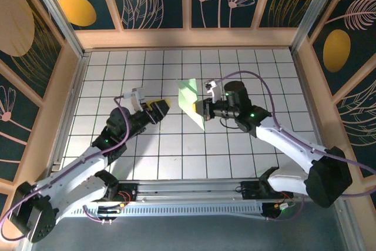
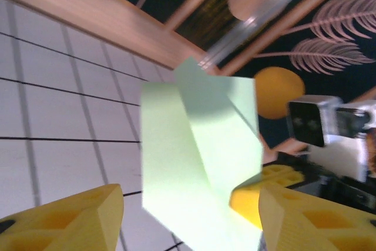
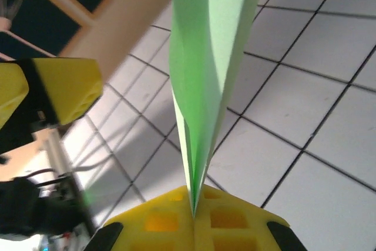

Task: Fold a paper plane with a square sheet of paper (fold left side to right side)
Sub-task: Turn over the paper at the center of the table.

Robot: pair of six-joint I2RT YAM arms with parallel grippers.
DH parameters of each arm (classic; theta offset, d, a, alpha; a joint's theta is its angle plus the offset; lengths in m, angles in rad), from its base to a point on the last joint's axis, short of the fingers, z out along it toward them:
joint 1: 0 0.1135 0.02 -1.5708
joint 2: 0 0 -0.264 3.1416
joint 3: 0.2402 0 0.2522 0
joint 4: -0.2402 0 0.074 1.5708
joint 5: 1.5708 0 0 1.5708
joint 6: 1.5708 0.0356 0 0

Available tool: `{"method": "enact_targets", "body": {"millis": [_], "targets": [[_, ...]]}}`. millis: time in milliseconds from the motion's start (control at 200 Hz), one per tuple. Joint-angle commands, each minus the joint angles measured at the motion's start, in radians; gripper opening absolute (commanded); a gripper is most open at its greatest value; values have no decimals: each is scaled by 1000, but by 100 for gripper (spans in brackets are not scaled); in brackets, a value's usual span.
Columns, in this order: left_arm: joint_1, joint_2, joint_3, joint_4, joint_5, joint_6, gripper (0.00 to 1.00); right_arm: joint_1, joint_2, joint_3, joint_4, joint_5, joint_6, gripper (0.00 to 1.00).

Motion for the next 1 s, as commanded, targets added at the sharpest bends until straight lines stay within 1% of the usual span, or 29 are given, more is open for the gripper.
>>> {"method": "enact_targets", "body": {"millis": [0, 70, 175, 265, 365, 490, 636, 831, 891, 996], "targets": [[-3, -74, -37, -203, -180, 42, 65, 106, 90, 121, -237, 509, -93, 0], [-4, -125, -48, -284, -260, 27, 67, 165, 171, 195, -346, 756, -77, 0], [-3, -195, -78, -365, -364, -7, 69, 236, 308, 287, -480, 1038, -49, 0], [-4, -260, -110, -400, -418, -39, 69, 284, 416, 348, -566, 1196, -32, 0], [-3, -318, -132, -431, -458, -61, 70, 317, 523, 398, -628, 1291, -20, 0], [-4, -357, -136, -469, -485, -64, 71, 342, 638, 437, -678, 1348, -6, 0], [-4, -360, -135, -475, -488, -63, 72, 357, 746, 463, -697, 1351, 15, 0], [-3, -318, -138, -449, -468, -62, 73, 385, 834, 491, -662, 1289, 26, 17], [-3, -302, -139, -438, -458, -63, 73, 386, 837, 493, -653, 1253, 29, 22], [-3, -277, -139, -413, -446, -65, 74, 383, 814, 474, -624, 1202, 26, 34]]}}
